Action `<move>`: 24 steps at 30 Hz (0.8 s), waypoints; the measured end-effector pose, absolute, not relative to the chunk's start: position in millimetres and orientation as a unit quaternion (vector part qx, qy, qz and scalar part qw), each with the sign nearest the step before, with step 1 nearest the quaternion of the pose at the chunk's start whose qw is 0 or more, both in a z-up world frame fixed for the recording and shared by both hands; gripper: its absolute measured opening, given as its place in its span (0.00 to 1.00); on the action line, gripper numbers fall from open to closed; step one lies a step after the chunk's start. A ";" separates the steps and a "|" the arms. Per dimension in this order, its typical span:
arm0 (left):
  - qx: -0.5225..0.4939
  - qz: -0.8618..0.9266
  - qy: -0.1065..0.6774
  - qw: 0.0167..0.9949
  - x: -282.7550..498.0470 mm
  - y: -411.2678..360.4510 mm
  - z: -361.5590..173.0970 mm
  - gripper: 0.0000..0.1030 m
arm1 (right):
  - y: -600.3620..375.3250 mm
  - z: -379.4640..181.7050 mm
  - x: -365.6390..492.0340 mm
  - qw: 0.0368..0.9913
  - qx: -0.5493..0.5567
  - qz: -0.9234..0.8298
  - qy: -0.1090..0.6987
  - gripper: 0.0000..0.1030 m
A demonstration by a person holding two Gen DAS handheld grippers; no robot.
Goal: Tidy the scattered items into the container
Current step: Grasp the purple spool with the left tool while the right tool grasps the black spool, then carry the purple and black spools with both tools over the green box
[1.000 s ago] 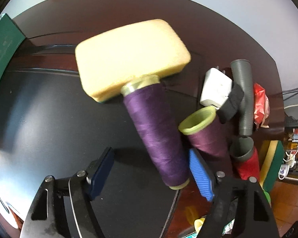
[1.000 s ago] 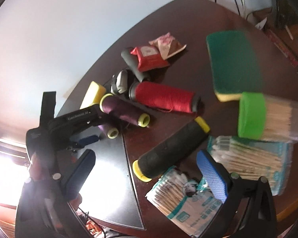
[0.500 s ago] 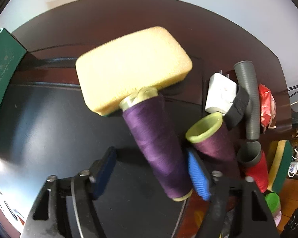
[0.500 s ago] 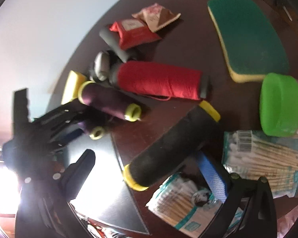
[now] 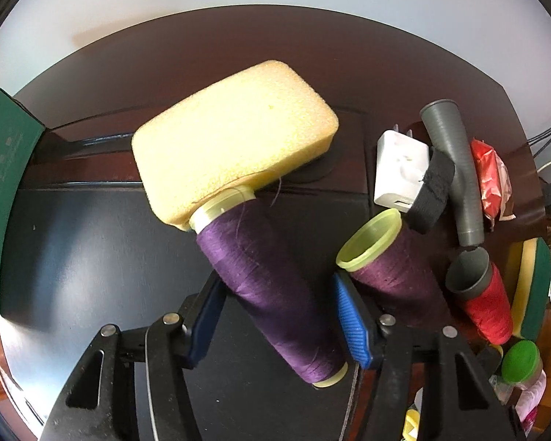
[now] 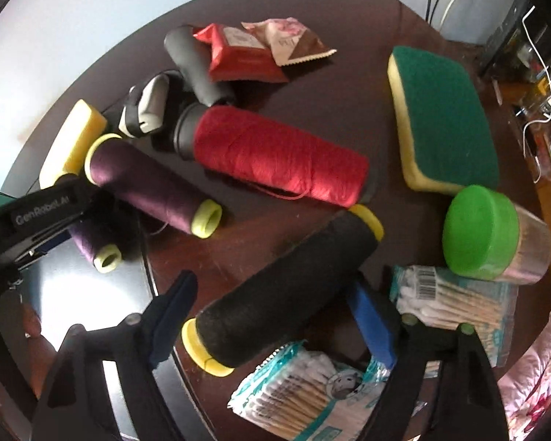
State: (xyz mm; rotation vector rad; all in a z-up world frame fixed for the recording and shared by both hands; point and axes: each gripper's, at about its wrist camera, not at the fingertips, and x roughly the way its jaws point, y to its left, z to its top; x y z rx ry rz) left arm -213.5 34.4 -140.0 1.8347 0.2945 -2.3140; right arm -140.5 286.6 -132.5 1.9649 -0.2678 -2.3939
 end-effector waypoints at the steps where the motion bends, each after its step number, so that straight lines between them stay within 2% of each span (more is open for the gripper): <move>1: 0.614 -0.779 0.091 0.089 -209.8 36.9 -137.8 0.50 | 286.3 -132.5 -139.8 0.012 0.629 -0.773 -0.081 0.75; 2: 0.612 -0.781 0.085 0.090 -208.7 34.3 -137.3 0.44 | 286.1 -132.3 -139.0 0.008 0.625 -0.777 -0.076 0.73; 4: 0.609 -0.785 0.080 0.088 -208.8 30.9 -140.3 0.38 | 287.4 -131.8 -137.1 0.005 0.621 -0.780 -0.075 0.58; 6: 0.604 -0.789 0.074 0.083 -208.1 27.7 -142.8 0.36 | 289.5 -131.3 -135.4 0.007 0.616 -0.784 -0.077 0.45; 7: 0.601 -0.792 0.070 0.080 -208.3 24.0 -143.8 0.36 | 289.6 -132.2 -134.8 0.008 0.615 -0.785 -0.077 0.42; 19: 0.567 -0.821 0.041 0.058 -192.3 -18.1 -151.9 0.36 | 282.8 -126.5 -105.5 0.027 0.568 -0.821 -0.047 0.34; 24: 0.547 -0.835 0.027 0.051 -183.3 -35.9 -157.5 0.36 | 276.4 -108.0 -89.6 0.022 0.524 -0.851 -0.018 0.33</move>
